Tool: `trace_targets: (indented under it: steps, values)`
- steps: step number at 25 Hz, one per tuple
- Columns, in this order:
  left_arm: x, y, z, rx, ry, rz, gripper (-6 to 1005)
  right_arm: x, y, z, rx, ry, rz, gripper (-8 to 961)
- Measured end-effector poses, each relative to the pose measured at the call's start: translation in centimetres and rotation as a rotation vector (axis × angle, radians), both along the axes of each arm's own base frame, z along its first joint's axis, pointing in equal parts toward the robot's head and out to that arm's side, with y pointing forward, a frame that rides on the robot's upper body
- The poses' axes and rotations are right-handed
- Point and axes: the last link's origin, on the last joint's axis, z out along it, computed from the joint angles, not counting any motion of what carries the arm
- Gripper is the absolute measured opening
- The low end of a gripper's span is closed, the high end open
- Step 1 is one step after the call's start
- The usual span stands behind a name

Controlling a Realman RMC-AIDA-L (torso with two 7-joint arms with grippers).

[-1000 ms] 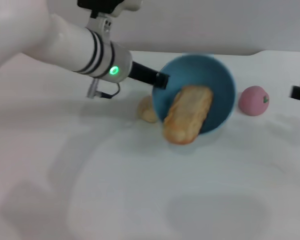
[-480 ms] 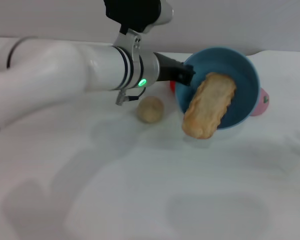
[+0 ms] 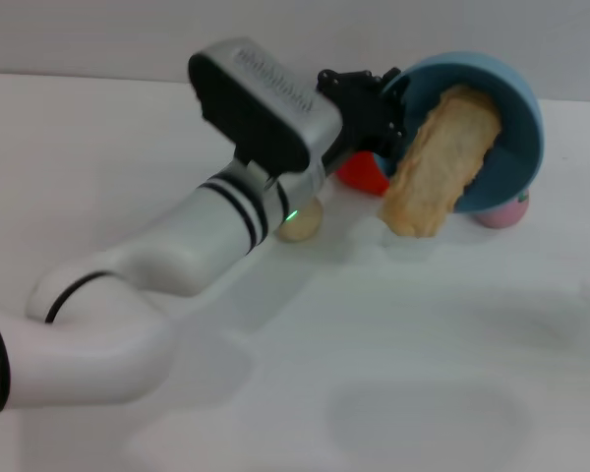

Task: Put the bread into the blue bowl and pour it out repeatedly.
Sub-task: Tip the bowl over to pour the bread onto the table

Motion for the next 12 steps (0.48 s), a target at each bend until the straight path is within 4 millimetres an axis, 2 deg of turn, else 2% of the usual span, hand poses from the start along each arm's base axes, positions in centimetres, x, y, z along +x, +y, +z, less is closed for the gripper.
trace_targets:
  steps: [6,12]
  values:
    - [-1.1,-0.3,0.4,0.09,0.081,-0.132,19,0.2,-0.4,-0.1,-0.001,0.007,-0.011,537]
    - [-1.2,-0.4,0.0,0.16,0.3,-0.299,25,0.1,-0.3,-0.6,-0.012,0.024,-0.008,536]
